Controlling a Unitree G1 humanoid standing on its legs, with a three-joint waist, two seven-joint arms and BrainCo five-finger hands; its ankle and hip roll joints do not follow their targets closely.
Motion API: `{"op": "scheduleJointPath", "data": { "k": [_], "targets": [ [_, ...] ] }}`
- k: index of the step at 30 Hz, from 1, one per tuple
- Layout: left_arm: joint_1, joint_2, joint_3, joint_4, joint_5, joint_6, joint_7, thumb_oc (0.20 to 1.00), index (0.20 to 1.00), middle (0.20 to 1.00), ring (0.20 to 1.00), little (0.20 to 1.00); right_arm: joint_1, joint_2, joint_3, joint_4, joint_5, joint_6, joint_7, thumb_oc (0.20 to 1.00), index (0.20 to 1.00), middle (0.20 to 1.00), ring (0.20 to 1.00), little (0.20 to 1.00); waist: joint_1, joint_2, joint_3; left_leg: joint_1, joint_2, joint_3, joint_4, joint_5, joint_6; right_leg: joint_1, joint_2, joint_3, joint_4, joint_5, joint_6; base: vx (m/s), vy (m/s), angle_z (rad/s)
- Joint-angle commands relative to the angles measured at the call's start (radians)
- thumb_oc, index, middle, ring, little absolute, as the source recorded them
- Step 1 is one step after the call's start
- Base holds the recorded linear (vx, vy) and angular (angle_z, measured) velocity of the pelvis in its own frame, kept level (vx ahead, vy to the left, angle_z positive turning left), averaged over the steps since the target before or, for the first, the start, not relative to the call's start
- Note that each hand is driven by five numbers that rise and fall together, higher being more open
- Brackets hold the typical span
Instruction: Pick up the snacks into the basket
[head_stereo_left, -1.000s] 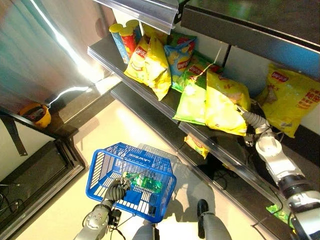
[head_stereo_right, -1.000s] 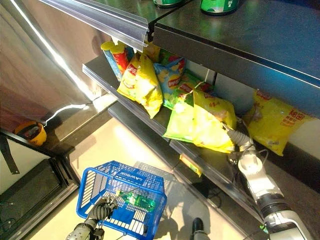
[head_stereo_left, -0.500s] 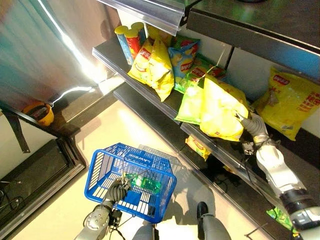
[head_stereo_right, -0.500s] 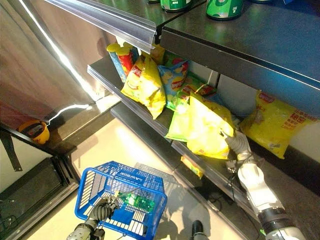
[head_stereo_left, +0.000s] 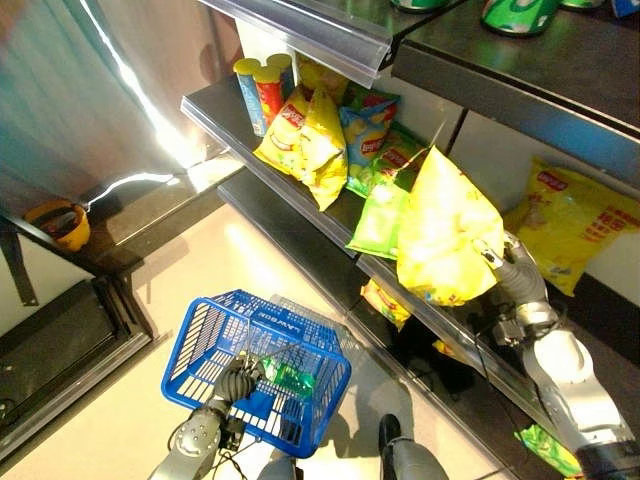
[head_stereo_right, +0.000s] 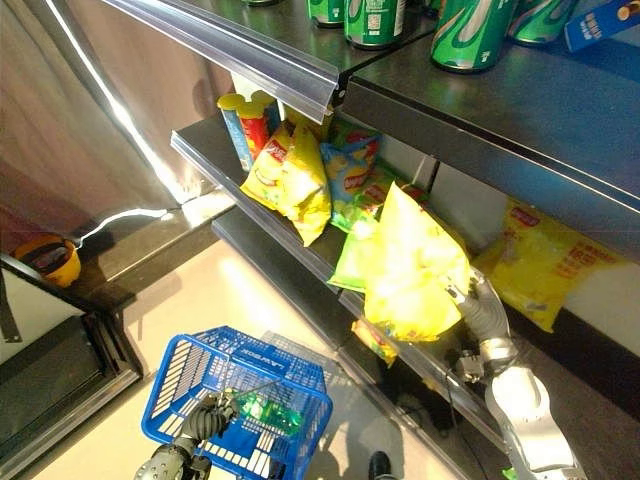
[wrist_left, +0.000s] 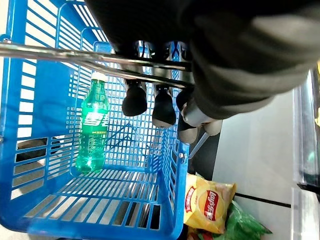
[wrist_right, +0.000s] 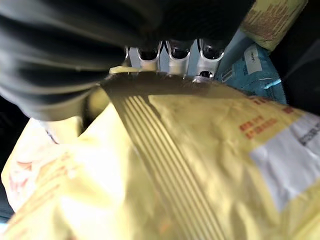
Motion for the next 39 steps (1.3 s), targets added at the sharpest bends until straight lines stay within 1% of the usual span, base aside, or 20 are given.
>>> {"op": "scheduleJointPath", "data": {
  "k": [1,4,10,13,16,18,20,21,24,25,26,28,29,30,31,32,33,34,35,39],
  "targets": [
    [-0.083,0.022,0.043,-0.087,0.038,-0.078,0.011,0.200,0.200,0.200,0.200,0.200,0.013,0.012,-0.015,-0.104,0.084,-0.071,0.073,0.200,0.200,0.200,0.200,0.200,-0.021,-0.059,-0.057,0.028,-0.006,0.051,0.146,-0.196,0.005,0.095,-0.036,0.095,-0.255,0.141,0.122,0.01,0.035,-0.06],
    [-0.127,0.017,0.038,-0.062,0.070,-0.079,0.026,0.200,0.200,0.200,0.200,0.200,0.088,-0.016,0.009,-0.150,0.074,-0.053,0.133,0.200,0.200,0.200,0.200,0.200,-0.035,-0.069,-0.062,0.034,-0.003,0.055,0.147,-0.198,0.004,0.097,-0.035,0.097,-0.248,0.138,0.125,0.03,0.029,-0.09],
    [-0.173,0.008,0.029,-0.016,0.084,-0.078,0.041,0.200,0.200,0.200,0.200,0.200,0.153,-0.047,0.056,-0.183,0.087,-0.033,0.196,0.200,0.200,0.200,0.200,0.200,-0.049,-0.079,-0.068,0.039,-0.004,0.057,0.144,-0.198,0.003,0.102,-0.037,0.098,-0.247,0.138,0.129,0.01,0.010,-0.03],
    [-0.194,0.007,0.015,0.006,0.098,-0.078,0.045,0.200,0.200,0.200,0.200,0.200,0.204,-0.093,0.105,-0.188,0.091,-0.010,0.251,0.200,0.200,0.200,0.200,0.200,-0.055,-0.091,-0.074,0.048,-0.003,0.063,0.138,-0.199,0.002,0.109,-0.038,0.101,-0.253,0.142,0.132,0.01,0.025,-0.01],
    [-0.203,0.011,0.002,0.013,0.105,-0.076,0.037,0.200,0.200,0.200,0.200,0.200,0.207,-0.150,0.153,-0.172,0.004,-0.001,0.269,0.200,0.200,0.200,0.200,0.200,-0.055,-0.097,-0.078,0.052,-0.005,0.066,0.139,-0.202,0.003,0.115,-0.042,0.103,-0.261,0.147,0.136,0.00,0.010,0.00],
    [-0.205,0.011,-0.001,0.016,0.103,-0.076,0.037,0.200,0.200,0.200,0.200,0.200,0.203,-0.160,0.171,-0.154,-0.008,0.004,0.273,0.200,0.200,0.200,0.200,0.200,-0.055,-0.100,-0.078,0.051,-0.006,0.066,0.139,-0.201,0.003,0.118,-0.043,0.102,-0.264,0.150,0.136,0.00,0.000,0.00],
    [-0.223,0.012,-0.026,0.021,0.096,-0.078,0.035,0.200,0.200,0.200,0.200,0.200,0.187,-0.176,0.245,-0.092,-0.043,0.021,0.293,0.200,0.200,0.200,0.200,0.200,-0.050,-0.104,-0.079,0.049,-0.010,0.067,0.139,-0.201,0.005,0.119,-0.047,0.102,-0.270,0.155,0.139,0.00,0.000,0.00],
    [-0.223,0.013,-0.025,0.021,0.096,-0.078,0.035,0.200,0.200,0.200,0.200,0.200,0.185,-0.176,0.246,-0.090,-0.043,0.020,0.293,0.200,0.200,0.200,0.200,0.200,-0.051,-0.105,-0.079,0.049,-0.010,0.067,0.139,-0.201,0.005,0.119,-0.047,0.102,-0.270,0.155,0.139,0.00,0.000,0.00],
    [-0.262,0.013,-0.067,0.004,0.078,-0.082,0.030,0.200,0.200,0.200,0.200,0.200,0.097,-0.190,0.416,0.092,-0.204,0.049,0.314,0.200,0.200,0.200,0.200,0.200,-0.031,-0.103,-0.073,0.045,-0.017,0.063,0.140,-0.201,0.009,0.117,-0.051,0.097,-0.272,0.161,0.140,0.00,0.000,0.00],
    [-0.262,0.015,-0.065,0.003,0.078,-0.081,0.030,0.200,0.200,0.200,0.200,0.200,0.092,-0.188,0.420,0.097,-0.205,0.047,0.313,0.200,0.200,0.200,0.200,0.200,-0.033,-0.104,-0.073,0.045,-0.017,0.062,0.140,-0.201,0.009,0.117,-0.051,0.096,-0.272,0.161,0.140,0.00,0.000,0.00],
    [-0.274,0.011,-0.082,-0.012,0.069,-0.083,0.025,0.200,0.200,0.200,0.200,0.200,0.072,-0.171,0.460,0.159,-0.224,0.062,0.321,0.200,0.200,0.200,0.200,0.200,-0.027,-0.101,-0.070,0.041,-0.019,0.059,0.142,-0.199,0.010,0.116,-0.054,0.094,-0.270,0.162,0.139,0.00,0.000,0.00],
    [-0.283,0.012,-0.089,-0.022,0.064,-0.083,0.024,0.200,0.200,0.200,0.200,0.200,0.050,-0.158,0.481,0.193,-0.238,0.062,0.319,0.200,0.200,0.200,0.200,0.200,-0.025,-0.102,-0.067,0.038,-0.020,0.057,0.142,-0.198,0.010,0.115,-0.055,0.092,-0.270,0.162,0.138,0.00,0.000,0.00],
    [-0.312,0.004,-0.115,-0.056,0.042,-0.087,0.019,0.200,0.200,0.200,0.200,0.200,-0.009,-0.112,0.545,0.307,-0.298,0.073,0.307,0.200,0.200,0.200,0.200,0.200,-0.013,-0.095,-0.061,0.031,-0.025,0.050,0.139,-0.193,0.012,0.112,-0.058,0.086,-0.270,0.163,0.137,-0.03,-0.008,0.02],
    [-0.324,0.000,-0.124,-0.072,0.034,-0.087,0.020,0.200,0.200,0.200,0.200,0.200,-0.046,-0.082,0.566,0.348,-0.320,0.071,0.288,0.200,0.200,0.200,0.200,0.200,-0.009,-0.091,-0.057,0.026,-0.027,0.046,0.138,-0.191,0.012,0.108,-0.059,0.083,-0.269,0.164,0.136,-0.03,-0.008,0.03],
    [-0.325,0.002,-0.122,-0.072,0.034,-0.086,0.020,0.200,0.200,0.200,0.200,0.200,-0.051,-0.078,0.569,0.354,-0.321,0.068,0.286,0.200,0.200,0.200,0.200,0.200,-0.011,-0.093,-0.056,0.026,-0.028,0.046,0.139,-0.191,0.012,0.108,-0.059,0.082,-0.268,0.164,0.136,-0.03,-0.012,0.02],
    [-0.353,-0.009,-0.145,-0.100,0.017,-0.090,0.021,0.200,0.200,0.200,0.200,0.200,-0.108,-0.029,0.603,0.437,-0.371,0.075,0.260,0.200,0.200,0.200,0.200,0.200,0.001,-0.085,-0.053,0.017,-0.031,0.039,0.135,-0.187,0.014,0.102,-0.062,0.077,-0.267,0.165,0.136,-0.04,-0.020,0.04],
    [-0.371,-0.014,-0.157,-0.121,0.003,-0.090,0.017,0.200,0.200,0.200,0.200,0.200,-0.144,0.018,0.614,0.507,-0.379,0.076,0.236,0.200,0.200,0.200,0.200,0.200,0.005,-0.081,-0.048,0.010,-0.033,0.033,0.133,-0.183,0.015,0.096,-0.064,0.071,-0.265,0.164,0.135,-0.04,-0.020,0.07],
    [-0.372,-0.013,-0.157,-0.122,0.002,-0.089,0.017,0.200,0.200,0.200,0.200,0.200,-0.147,0.021,0.615,0.512,-0.380,0.073,0.234,0.200,0.200,0.200,0.200,0.200,0.004,-0.083,-0.048,0.009,-0.033,0.033,0.134,-0.183,0.015,0.096,-0.064,0.070,-0.265,0.164,0.135,-0.04,-0.010,0.13],
    [-0.400,-0.018,-0.174,-0.163,-0.018,-0.093,0.019,0.200,0.200,0.200,0.200,0.200,-0.185,0.086,0.620,0.590,-0.384,0.080,0.206,0.200,0.200,0.200,0.200,0.200,0.013,-0.075,-0.044,0.001,-0.039,0.024,0.124,-0.174,0.017,0.087,-0.064,0.067,-0.263,0.165,0.135,-0.03,-0.007,0.17],
    [-0.446,-0.035,-0.225,-0.212,-0.042,-0.089,0.007,0.200,0.200,0.200,0.200,0.200,-0.267,0.185,0.646,0.716,-0.431,0.089,0.144,0.200,0.200,0.200,0.200,0.200,0.030,-0.060,-0.035,-0.010,-0.047,0.008,0.104,-0.159,0.019,0.076,-0.069,0.052,-0.255,0.163,0.133,-0.02,-0.012,0.18]
  ]
}}
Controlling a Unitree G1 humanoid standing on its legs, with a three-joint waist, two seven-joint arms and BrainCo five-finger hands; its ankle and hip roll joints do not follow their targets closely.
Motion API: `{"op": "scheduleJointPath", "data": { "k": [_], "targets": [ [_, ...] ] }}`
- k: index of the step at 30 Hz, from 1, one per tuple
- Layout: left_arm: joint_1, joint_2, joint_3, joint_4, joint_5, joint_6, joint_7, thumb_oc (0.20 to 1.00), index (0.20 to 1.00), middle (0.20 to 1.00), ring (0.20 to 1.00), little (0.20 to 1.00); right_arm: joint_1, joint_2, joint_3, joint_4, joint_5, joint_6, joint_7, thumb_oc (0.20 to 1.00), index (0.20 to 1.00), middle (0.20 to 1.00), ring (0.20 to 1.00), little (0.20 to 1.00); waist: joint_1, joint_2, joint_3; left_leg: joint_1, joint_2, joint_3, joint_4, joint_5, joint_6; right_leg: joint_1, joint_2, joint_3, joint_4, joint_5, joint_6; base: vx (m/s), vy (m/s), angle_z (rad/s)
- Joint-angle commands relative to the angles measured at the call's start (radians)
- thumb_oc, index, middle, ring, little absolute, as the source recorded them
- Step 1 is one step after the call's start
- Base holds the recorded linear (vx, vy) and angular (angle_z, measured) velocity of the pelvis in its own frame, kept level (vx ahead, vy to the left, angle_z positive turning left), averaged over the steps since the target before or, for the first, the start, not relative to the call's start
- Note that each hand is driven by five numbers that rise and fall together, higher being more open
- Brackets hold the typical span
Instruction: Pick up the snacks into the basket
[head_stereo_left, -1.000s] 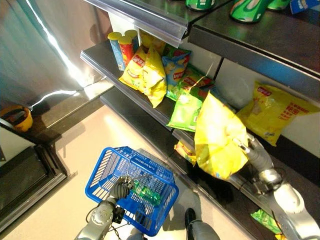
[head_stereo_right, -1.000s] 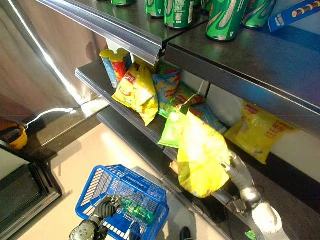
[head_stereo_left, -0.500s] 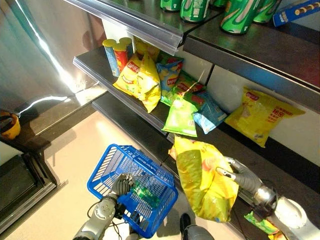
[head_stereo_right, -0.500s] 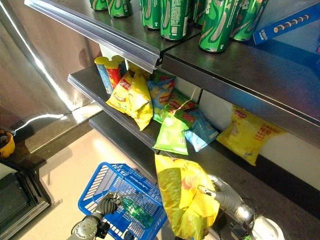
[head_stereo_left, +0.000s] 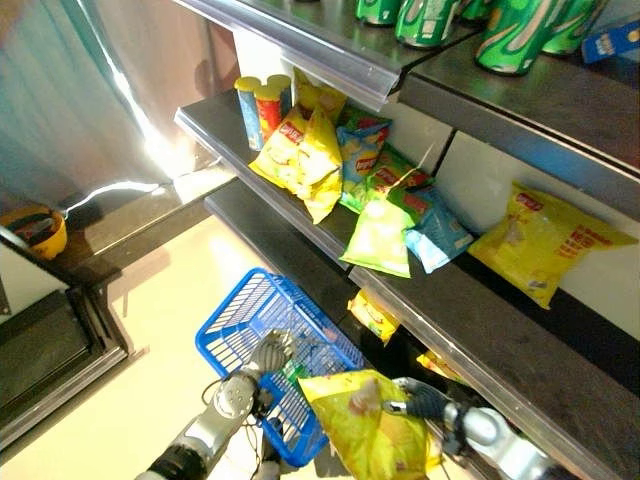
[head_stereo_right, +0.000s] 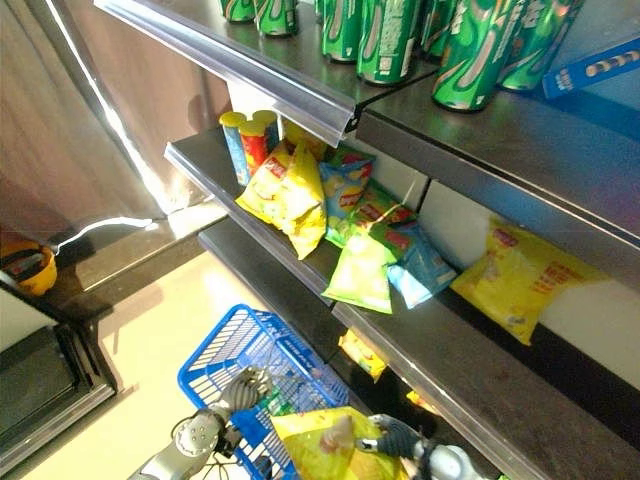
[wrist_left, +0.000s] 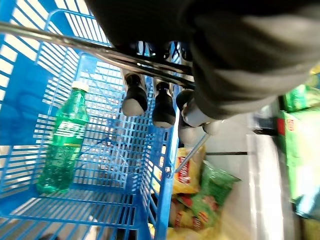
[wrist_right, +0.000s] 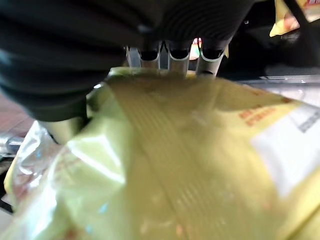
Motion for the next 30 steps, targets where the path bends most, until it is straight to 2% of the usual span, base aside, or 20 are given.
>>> {"op": "scheduleJointPath", "data": {
  "k": [1,8,12,17,21,25,27,30],
  "targets": [
    [-0.189,-0.025,-0.013,-0.219,-0.076,-0.125,-0.007,0.200,0.200,0.200,0.200,0.200,-0.070,0.089,0.019,0.051,-0.048,-0.020,-0.069,0.200,0.200,0.200,0.200,0.200,0.018,-0.025,0.011,0.012,-0.041,0.005,0.100,-0.161,0.002,0.069,-0.066,0.043,-0.223,0.145,0.121,0.00,-0.013,0.12],
    [-0.221,-0.057,-0.130,-0.317,-0.127,-0.110,-0.065,0.200,0.200,0.200,0.200,0.200,-0.194,0.202,0.086,0.217,-0.143,-0.005,-0.136,0.200,0.200,0.200,0.200,0.200,0.046,0.001,0.017,0.001,-0.058,-0.025,0.092,-0.156,0.007,0.070,-0.078,0.020,-0.221,0.138,0.121,0.00,-0.003,0.17],
    [-0.238,-0.068,-0.182,-0.363,-0.156,-0.102,-0.087,0.200,0.200,0.200,0.200,0.200,-0.238,0.231,0.093,0.268,-0.149,0.005,-0.169,0.200,0.200,0.200,0.200,0.200,0.060,0.015,0.024,-0.004,-0.064,-0.037,0.090,-0.151,0.006,0.072,-0.085,0.011,-0.220,0.135,0.120,0.00,-0.007,0.13],
    [-0.253,-0.053,-0.244,-0.469,-0.240,-0.083,-0.133,0.200,0.200,0.200,0.200,0.200,-0.312,0.255,0.024,0.332,-0.083,0.022,-0.251,0.200,0.200,0.200,0.200,0.200,0.079,0.031,0.027,-0.009,-0.075,-0.054,0.089,-0.150,0.009,0.080,-0.093,-0.005,-0.221,0.134,0.120,0.01,-0.005,0.15],
    [-0.249,-0.033,-0.252,-0.522,-0.290,-0.070,-0.148,0.200,0.200,0.200,0.200,0.200,-0.356,0.253,-0.011,0.389,-0.085,0.038,-0.297,0.200,0.200,0.200,0.200,0.200,0.089,0.034,0.023,-0.009,-0.078,-0.062,0.094,-0.155,0.010,0.089,-0.096,-0.012,-0.222,0.130,0.119,0.03,-0.006,0.08],
    [-0.230,-0.007,-0.254,-0.559,-0.334,-0.056,-0.163,0.200,0.200,0.200,0.200,0.200,-0.380,0.255,-0.093,0.470,-0.004,0.049,-0.340,0.200,0.200,0.200,0.200,0.200,0.093,0.037,0.020,-0.009,-0.081,-0.066,0.104,-0.163,0.013,0.094,-0.098,-0.013,-0.221,0.128,0.118,0.03,-0.009,0.10],
    [-0.231,-0.006,-0.254,-0.560,-0.334,-0.055,-0.163,0.200,0.200,0.200,0.200,0.200,-0.381,0.255,-0.094,0.471,-0.004,0.049,-0.340,0.200,0.200,0.200,0.200,0.200,0.094,0.037,0.021,-0.010,-0.081,-0.066,0.105,-0.163,0.013,0.094,-0.098,-0.013,-0.221,0.128,0.118,0.01,-0.002,0.11],
    [-0.221,0.019,-0.252,-0.590,-0.348,-0.052,-0.169,0.200,0.200,0.200,0.200,0.200,-0.400,0.257,-0.181,0.532,0.130,0.048,-0.365,0.200,0.200,0.200,0.200,0.200,0.097,0.037,0.018,-0.008,-0.083,-0.069,0.107,-0.170,0.015,0.098,-0.097,-0.014,-0.219,0.122,0.116,0.03,-0.008,0.06]
  ]
}}
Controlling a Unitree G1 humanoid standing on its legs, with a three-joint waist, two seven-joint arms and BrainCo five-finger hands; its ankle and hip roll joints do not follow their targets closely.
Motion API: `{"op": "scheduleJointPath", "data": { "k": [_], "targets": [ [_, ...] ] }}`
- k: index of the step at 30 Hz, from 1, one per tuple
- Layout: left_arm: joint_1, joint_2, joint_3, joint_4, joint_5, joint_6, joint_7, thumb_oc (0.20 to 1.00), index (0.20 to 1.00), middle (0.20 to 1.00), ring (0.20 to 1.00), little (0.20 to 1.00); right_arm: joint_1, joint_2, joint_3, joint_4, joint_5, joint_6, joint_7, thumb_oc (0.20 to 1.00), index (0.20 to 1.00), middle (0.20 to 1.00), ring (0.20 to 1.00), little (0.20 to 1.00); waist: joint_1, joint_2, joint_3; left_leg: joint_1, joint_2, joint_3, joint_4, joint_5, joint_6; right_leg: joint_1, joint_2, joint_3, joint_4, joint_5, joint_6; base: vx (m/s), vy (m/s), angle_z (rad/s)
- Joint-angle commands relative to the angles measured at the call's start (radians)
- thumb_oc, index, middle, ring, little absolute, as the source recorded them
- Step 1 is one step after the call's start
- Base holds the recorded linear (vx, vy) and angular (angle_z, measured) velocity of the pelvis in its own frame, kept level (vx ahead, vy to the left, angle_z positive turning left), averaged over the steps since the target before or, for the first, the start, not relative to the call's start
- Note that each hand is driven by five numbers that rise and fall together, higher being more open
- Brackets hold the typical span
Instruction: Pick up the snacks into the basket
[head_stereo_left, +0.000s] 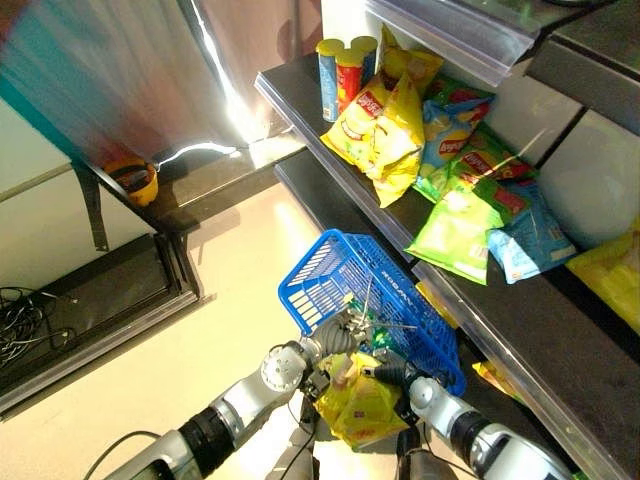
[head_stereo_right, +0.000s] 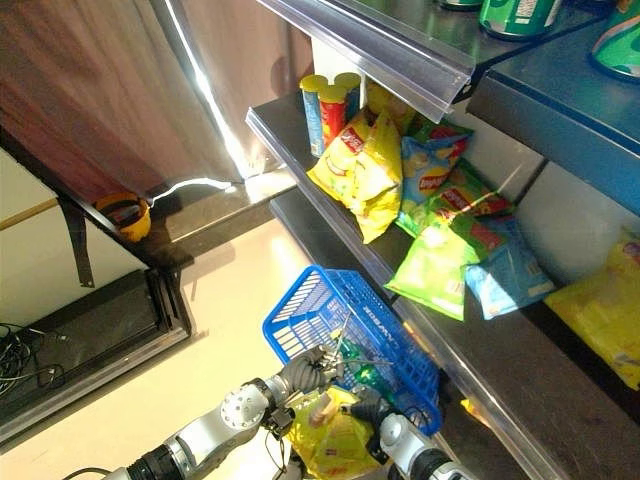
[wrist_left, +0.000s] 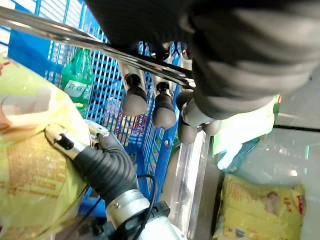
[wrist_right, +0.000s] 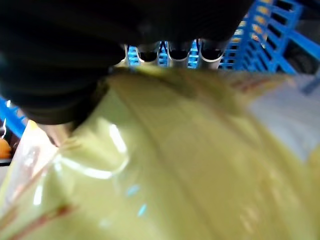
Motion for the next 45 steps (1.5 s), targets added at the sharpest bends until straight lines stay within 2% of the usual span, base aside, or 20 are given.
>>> {"op": "scheduleJointPath", "data": {
  "k": [1,5,6,7,8,25,30,32,33,34,36,40,45],
  "targets": [
    [-0.094,-0.036,0.014,-0.315,-0.087,-0.125,-0.055,0.200,0.200,0.200,0.200,0.200,-0.109,-0.004,-0.106,0.022,0.177,-0.013,-0.080,0.200,0.200,0.200,0.200,0.200,0.016,-0.041,-0.023,0.024,-0.035,0.040,0.118,-0.197,0.018,0.074,-0.066,0.034,-0.231,0.165,0.097,0.02,-0.003,0.06],
    [-0.087,-0.031,0.011,-0.323,-0.092,-0.124,-0.056,0.200,0.200,0.200,0.200,0.200,-0.119,-0.003,-0.127,0.025,0.225,-0.024,-0.094,0.200,0.200,0.200,0.200,0.200,0.017,-0.043,-0.021,0.020,-0.035,0.042,0.124,-0.199,0.018,0.072,-0.063,0.037,-0.231,0.163,0.095,0.00,0.000,0.01],
    [-0.086,-0.031,0.011,-0.323,-0.090,-0.123,-0.056,0.200,0.200,0.200,0.200,0.200,-0.116,-0.002,-0.126,0.022,0.230,-0.025,-0.092,0.442,0.442,0.442,0.442,0.442,0.016,-0.044,-0.022,0.020,-0.035,0.042,0.123,-0.200,0.018,0.071,-0.063,0.039,-0.231,0.163,0.095,0.00,0.000,0.00],
    [-0.085,-0.031,0.010,-0.321,-0.089,-0.124,-0.056,0.200,0.200,0.200,0.200,0.200,-0.118,-0.002,-0.123,0.023,0.229,-0.024,-0.088,0.523,0.523,0.523,0.523,0.523,0.016,-0.045,-0.022,0.021,-0.034,0.043,0.123,-0.200,0.018,0.071,-0.063,0.039,-0.232,0.163,0.095,0.00,0.000,0.00],
    [-0.083,-0.034,0.009,-0.320,-0.089,-0.123,-0.054,0.200,0.200,0.200,0.200,0.200,-0.121,0.000,-0.120,0.023,0.230,-0.023,-0.090,1.000,1.000,1.000,1.000,1.000,0.016,-0.045,-0.023,0.020,-0.034,0.044,0.123,-0.200,0.018,0.070,-0.062,0.040,-0.233,0.163,0.095,0.00,0.000,0.00],
    [-0.065,-0.026,0.015,-0.323,-0.088,-0.117,-0.049,0.200,0.200,0.200,0.200,0.200,-0.100,0.006,-0.081,-0.054,0.215,-0.030,-0.079,1.000,1.000,1.000,1.000,1.000,-0.001,-0.062,-0.030,0.013,-0.026,0.056,0.137,-0.209,0.020,0.058,-0.056,0.055,-0.227,0.160,0.093,0.00,0.000,0.00],
    [-0.050,-0.017,0.033,-0.317,-0.076,-0.118,-0.048,0.200,0.200,0.200,0.200,0.200,-0.060,-0.020,-0.054,-0.206,0.193,-0.044,-0.071,1.000,1.000,1.000,1.000,1.000,-0.012,-0.072,-0.032,0.014,-0.024,0.061,0.142,-0.211,0.019,0.059,-0.053,0.065,-0.234,0.162,0.096,0.00,0.000,0.00],
    [-0.038,-0.012,0.055,-0.303,-0.054,-0.122,-0.047,0.200,0.200,0.200,0.200,0.200,-0.004,-0.047,-0.048,-0.347,0.199,-0.060,-0.050,1.000,1.000,1.000,1.000,1.000,-0.023,-0.085,-0.034,0.015,-0.021,0.064,0.148,-0.214,0.018,0.064,-0.051,0.070,-0.237,0.162,0.096,0.00,0.000,0.00],
    [-0.021,-0.010,0.078,-0.274,-0.025,-0.128,-0.049,0.200,0.200,0.200,0.200,0.200,0.061,-0.096,-0.049,-0.487,0.187,-0.076,-0.021,1.000,1.000,1.000,1.000,1.000,-0.036,-0.100,-0.040,0.020,-0.017,0.067,0.155,-0.220,0.018,0.070,-0.050,0.075,-0.239,0.161,0.098,0.00,0.000,0.00],
    [-0.020,-0.012,0.078,-0.274,-0.024,-0.128,-0.049,0.200,0.200,0.200,0.200,0.200,0.065,-0.098,-0.049,-0.492,0.187,-0.074,-0.021,1.000,1.000,1.000,1.000,1.000,-0.035,-0.099,-0.041,0.021,-0.017,0.067,0.155,-0.221,0.018,0.071,-0.050,0.075,-0.239,0.161,0.098,0.00,0.000,0.00],
    [0.007,-0.005,0.111,-0.232,0.015,-0.141,-0.042,0.200,0.200,0.200,0.200,0.200,0.145,-0.142,-0.077,-0.595,0.212,-0.100,0.020,1.000,1.000,1.000,1.000,1.000,-0.049,-0.117,-0.051,0.033,-0.013,0.072,0.162,-0.231,0.018,0.084,-0.047,0.082,-0.246,0.163,0.100,0.02,0.002,-0.02],
    [0.095,0.057,0.191,-0.168,0.085,-0.155,-0.055,0.200,0.200,0.200,0.200,0.200,0.304,-0.219,-0.129,-0.689,0.213,-0.115,0.100,1.000,1.000,1.000,1.000,1.000,-0.068,-0.142,-0.079,0.071,-0.002,0.100,0.175,-0.254,0.017,0.129,-0.040,0.098,-0.277,0.170,0.106,0.05,0.027,-0.11],
    [0.230,0.095,0.317,-0.020,0.190,-0.175,-0.043,0.200,0.200,0.200,0.200,0.200,0.430,-0.256,-0.169,-0.639,0.151,-0.118,0.163,1.000,1.000,1.000,1.000,1.000,-0.076,-0.159,-0.116,0.130,0.016,0.147,0.166,-0.265,0.019,0.175,-0.025,0.129,-0.330,0.190,0.112,0.02,0.028,-0.44]
  ]
}}
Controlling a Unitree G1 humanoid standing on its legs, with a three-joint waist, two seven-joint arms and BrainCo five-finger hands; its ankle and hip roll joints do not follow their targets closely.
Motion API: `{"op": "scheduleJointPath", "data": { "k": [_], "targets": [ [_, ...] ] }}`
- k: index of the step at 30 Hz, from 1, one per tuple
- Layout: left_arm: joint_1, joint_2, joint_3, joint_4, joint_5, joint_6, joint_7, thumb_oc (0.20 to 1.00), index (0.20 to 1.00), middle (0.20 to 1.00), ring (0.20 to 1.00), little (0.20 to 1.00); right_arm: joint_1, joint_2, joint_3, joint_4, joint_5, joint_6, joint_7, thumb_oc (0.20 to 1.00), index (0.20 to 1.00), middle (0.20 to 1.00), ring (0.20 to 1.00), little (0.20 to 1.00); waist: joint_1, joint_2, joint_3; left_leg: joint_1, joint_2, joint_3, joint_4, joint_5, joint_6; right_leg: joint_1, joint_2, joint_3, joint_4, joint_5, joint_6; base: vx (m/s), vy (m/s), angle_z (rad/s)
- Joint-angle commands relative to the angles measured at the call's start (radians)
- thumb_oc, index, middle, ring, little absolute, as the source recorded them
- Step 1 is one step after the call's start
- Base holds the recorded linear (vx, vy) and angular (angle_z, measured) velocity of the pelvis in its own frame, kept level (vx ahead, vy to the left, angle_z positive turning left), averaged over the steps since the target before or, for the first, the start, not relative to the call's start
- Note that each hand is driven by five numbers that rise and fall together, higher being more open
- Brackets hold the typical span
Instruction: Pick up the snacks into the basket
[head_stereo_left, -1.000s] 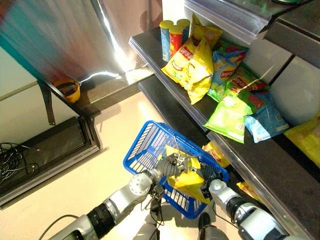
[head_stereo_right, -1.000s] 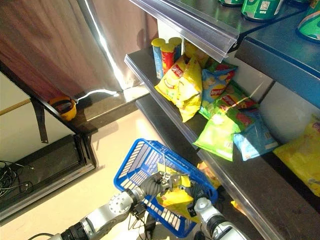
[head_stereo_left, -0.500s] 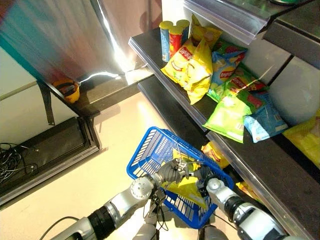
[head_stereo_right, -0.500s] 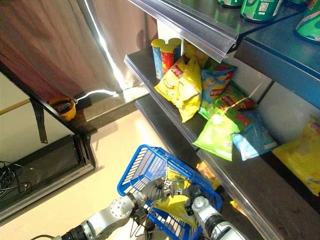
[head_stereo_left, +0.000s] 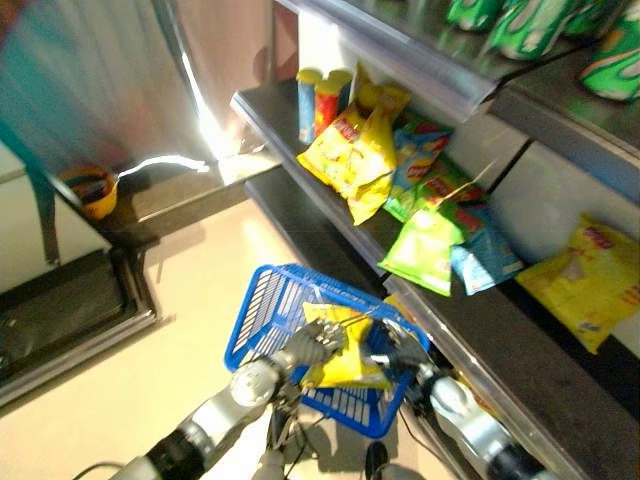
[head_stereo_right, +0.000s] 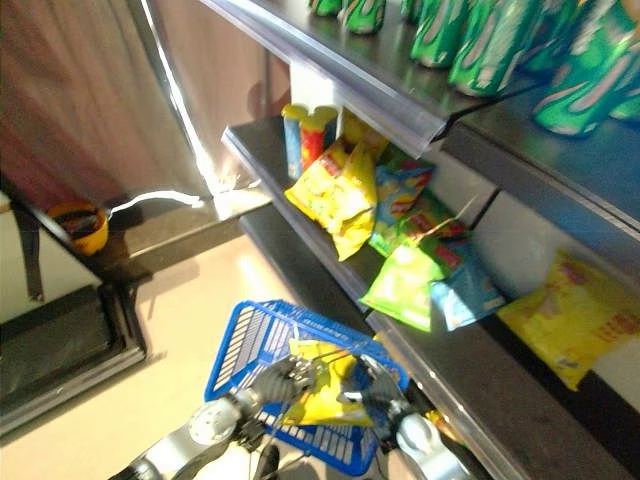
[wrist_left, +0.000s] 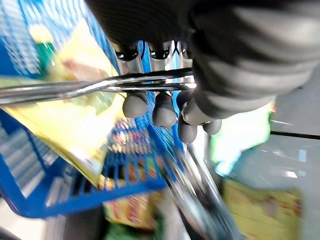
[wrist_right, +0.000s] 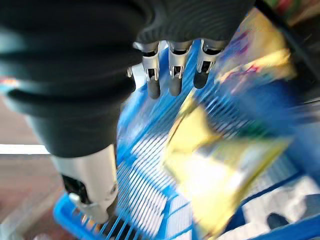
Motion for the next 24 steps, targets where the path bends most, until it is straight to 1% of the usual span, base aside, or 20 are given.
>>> {"op": "scheduleJointPath", "data": {
  "k": [1,4,5,6,8,10,11,12,13,16,18,19,21,22,23,24],
  "targets": [
    [-0.006,-0.018,0.094,-0.079,0.082,-0.155,0.000,0.200,0.200,0.200,0.200,0.200,0.019,-0.028,-0.029,0.010,-0.043,-0.051,0.032,1.000,1.000,1.000,1.000,1.000,-0.015,-0.012,-0.066,0.009,-0.010,0.058,0.145,-0.208,0.013,0.055,-0.055,0.032,-0.244,0.171,0.097,0.03,0.013,-0.44],
    [0.074,-0.041,0.172,0.024,0.107,-0.160,0.017,0.200,0.200,0.200,0.200,0.200,0.079,-0.010,-0.068,0.094,-0.041,-0.054,0.046,1.000,1.000,1.000,1.000,1.000,-0.016,-0.013,-0.097,0.048,-0.004,0.079,0.124,-0.207,0.012,0.083,-0.047,0.039,-0.271,0.179,0.097,0.04,-0.004,-0.26],
    [0.115,-0.072,0.222,0.105,0.111,-0.159,0.032,0.200,0.200,0.200,0.200,0.200,0.104,0.005,-0.086,0.158,-0.048,-0.054,0.047,1.000,1.000,1.000,1.000,1.000,-0.016,-0.011,-0.116,0.074,0.000,0.086,0.102,-0.202,0.010,0.103,-0.042,0.040,-0.288,0.182,0.095,0.05,-0.009,-0.28],
    [0.116,-0.073,0.222,0.105,0.111,-0.159,0.032,0.200,0.200,0.200,0.200,0.200,0.104,0.005,-0.085,0.159,-0.048,-0.055,0.046,1.000,1.000,1.000,1.000,1.000,-0.017,-0.011,-0.116,0.077,0.000,0.087,0.100,-0.201,0.010,0.105,-0.042,0.040,-0.289,0.183,0.095,0.04,-0.007,-0.29],
    [0.151,-0.096,0.266,0.166,0.138,-0.156,0.049,0.200,0.200,0.200,0.200,0.200,0.128,0.018,-0.105,0.220,-0.063,-0.052,0.042,1.000,1.000,1.000,1.000,1.000,-0.017,-0.008,-0.135,0.101,0.004,0.088,0.077,-0.194,0.006,0.125,-0.042,0.033,-0.299,0.181,0.093,0.04,-0.013,-0.11],
    [0.158,-0.109,0.274,0.203,0.147,-0.157,0.053,0.200,0.200,0.200,0.200,0.200,0.133,0.023,-0.111,0.247,-0.068,-0.053,0.038,1.000,1.000,1.000,1.000,1.000,-0.018,-0.006,-0.143,0.111,0.005,0.087,0.068,-0.192,0.005,0.134,-0.040,0.028,-0.301,0.179,0.092,0.04,-0.014,-0.01],
    [0.183,-0.131,0.309,0.259,0.157,-0.155,0.068,0.200,0.200,0.200,0.200,0.200,0.152,0.033,-0.129,0.291,-0.076,-0.054,0.029,1.000,1.000,1.000,1.000,1.000,-0.020,-0.005,-0.156,0.132,0.009,0.089,0.051,-0.187,0.002,0.152,-0.037,0.017,-0.306,0.175,0.092,0.03,-0.013,0.03],
    [0.183,-0.131,0.309,0.259,0.157,-0.155,0.068,0.200,0.200,0.200,0.200,0.200,0.152,0.033,-0.129,0.291,-0.076,-0.054,0.029,1.000,1.000,1.000,1.000,1.000,-0.020,-0.005,-0.156,0.132,0.009,0.089,0.050,-0.187,0.002,0.152,-0.037,0.017,-0.306,0.175,0.092,0.05,-0.026,0.06],
    [0.196,-0.150,0.328,0.323,0.172,-0.155,0.081,0.200,0.200,0.200,0.200,0.200,0.160,0.044,-0.141,0.344,-0.089,-0.051,0.016,1.000,1.000,1.000,1.000,1.000,-0.022,-0.004,-0.164,0.150,0.013,0.088,0.043,-0.184,-0.001,0.168,-0.034,0.012,-0.305,0.171,0.089,0.03,-0.017,0.06],
    [0.213,-0.168,0.353,0.424,0.209,-0.153,0.096,0.200,0.200,0.200,0.200,0.200,0.169,0.069,-0.173,0.451,-0.087,-0.046,-0.007,1.000,1.000,1.000,1.000,1.000,-0.021,-0.001,-0.183,0.176,0.019,0.083,0.022,-0.181,-0.005,0.194,-0.030,0.000,-0.315,0.163,0.085,0.05,-0.022,0.11],
    [0.219,-0.182,0.367,0.482,0.227,-0.147,0.109,0.200,0.200,0.200,0.200,0.200,0.167,0.080,-0.202,0.515,-0.070,-0.044,-0.025,1.000,1.000,1.000,1.000,1.000,-0.021,0.001,-0.191,0.186,0.022,0.082,0.018,-0.181,-0.006,0.205,-0.028,-0.005,-0.318,0.160,0.083,0.04,-0.004,0.09],
    [0.215,-0.191,0.372,0.539,0.240,-0.145,0.114,0.200,0.200,0.200,0.200,0.200,0.161,0.087,-0.220,0.555,-0.055,-0.042,-0.036,1.000,1.000,1.000,1.000,1.000,-0.023,0.002,-0.192,0.190,0.023,0.083,0.017,-0.180,-0.007,0.209,-0.026,-0.007,-0.320,0.159,0.081,0.02,0.002,0.07],
    [0.215,-0.198,0.381,0.595,0.264,-0.145,0.127,0.200,0.200,0.200,0.200,0.200,0.158,0.092,-0.239,0.594,-0.048,-0.039,-0.051,1.000,1.000,1.000,1.000,1.000,-0.024,0.005,-0.201,0.201,0.025,0.087,0.014,-0.182,-0.007,0.217,-0.024,-0.005,-0.327,0.160,0.081,0.01,0.006,0.02],
    [0.214,-0.198,0.381,0.595,0.264,-0.145,0.128,0.200,0.200,0.200,0.200,0.200,0.158,0.092,-0.239,0.594,-0.048,-0.039,-0.051,1.000,1.000,1.000,1.000,1.000,-0.024,0.005,-0.200,0.202,0.025,0.087,0.013,-0.182,-0.007,0.217,-0.024,-0.005,-0.327,0.160,0.081,0.03,0.021,-0.04],
    [0.212,-0.209,0.391,0.667,0.286,-0.143,0.132,0.200,0.200,0.200,0.200,0.200,0.155,0.096,-0.252,0.625,-0.041,-0.037,-0.058,1.000,1.000,1.000,1.000,1.000,-0.026,0.007,-0.208,0.207,0.028,0.094,0.015,-0.186,-0.006,0.219,-0.022,0.001,-0.332,0.161,0.082,0.02,0.022,-0.06],
    [0.213,-0.210,0.394,0.692,0.303,-0.138,0.140,0.200,0.200,0.200,0.200,0.200,0.154,0.099,-0.255,0.640,-0.040,-0.036,-0.061,1.000,1.000,1.000,1.000,1.000,-0.025,0.008,-0.209,0.210,0.028,0.098,0.018,-0.188,-0.005,0.222,-0.022,0.003,-0.335,0.163,0.082,0.03,0.027,-0.08]
  ]
}}
